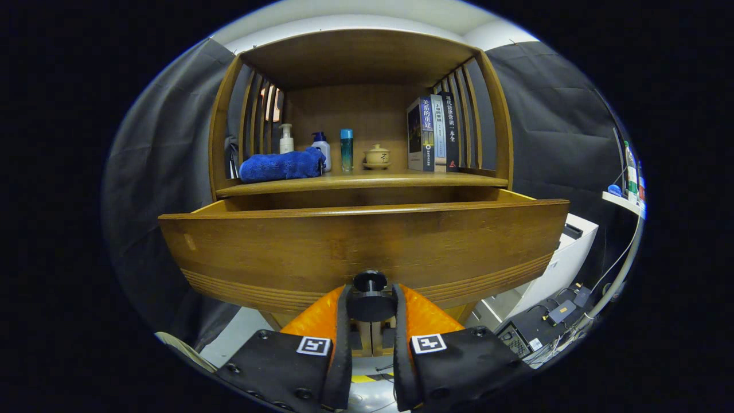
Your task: Pull open the drawer, take out the items inside it, and place them on the countertop above the cabinet.
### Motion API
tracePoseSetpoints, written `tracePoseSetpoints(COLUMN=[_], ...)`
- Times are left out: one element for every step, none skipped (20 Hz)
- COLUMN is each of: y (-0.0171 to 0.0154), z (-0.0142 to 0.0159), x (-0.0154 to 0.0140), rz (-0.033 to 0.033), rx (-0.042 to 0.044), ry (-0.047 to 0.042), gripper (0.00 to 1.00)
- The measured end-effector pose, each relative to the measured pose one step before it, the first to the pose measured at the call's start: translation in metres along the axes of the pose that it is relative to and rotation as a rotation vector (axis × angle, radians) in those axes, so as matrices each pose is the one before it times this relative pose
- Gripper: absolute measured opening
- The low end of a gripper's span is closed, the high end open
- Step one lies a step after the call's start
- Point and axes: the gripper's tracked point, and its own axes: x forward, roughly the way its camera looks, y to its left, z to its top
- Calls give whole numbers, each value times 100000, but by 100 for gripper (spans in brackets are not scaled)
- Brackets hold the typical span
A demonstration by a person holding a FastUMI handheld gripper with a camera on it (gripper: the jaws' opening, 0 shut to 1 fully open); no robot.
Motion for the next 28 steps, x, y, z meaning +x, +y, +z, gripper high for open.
tracePoseSetpoints(y=[-13, 34, -33, -19, -17, 37, -47, 1, 17, -7, 2, -13, 49, 108, 60, 5, -4, 6, 70, -131, -52, 92, 67, -40, -10, -53, 21, -27], z=[-103, -92, -36, -89, -58, -45, -53, -63, -54, -102, -91, -17, -81, -140, -107, -74, -114, -29, -95, -61, -62, -87, -47, -73, -48, -136, -52, -43], x=[-275, -331, -232, -203, -181, -155, -199, -177, -195, -124, -245, -163, -170, -343, -223, -239, -200, -225, -218, -178, -133, -180, -168, -129, -205, -332, -163, -236], rz=[178, 4, -220, -231, -190, 2, -75, 66, 81, 150, 206, 50, -81, -66, 94, 363, 274, 154, -144, -291, -205, -32, 277, 442, 246, -35, 105, -12], rx=[157, 343, 224, 155, -76, -317, -249, -259, -180, -32, -146, -205, 122, 309, 296, 517, 504, -46, -414, -404, 159, 360, 31, -664, -381, 23, -17, 419], ry=[258, 236, -194, -126, -114, -84, 89, -78, 197, 220, 421, 263, 223, 316, 142, 363, 218, 330, 155, 306, 132, 313, -30, 413, 292, 381, -84, -8], gripper=[38, 38, 38, 38, 38, 38, 38, 38, 38, 38, 38, 38, 38, 38, 38, 38, 38, 38, 38, 38, 38, 38, 38, 38, 38, 38, 38, 38])
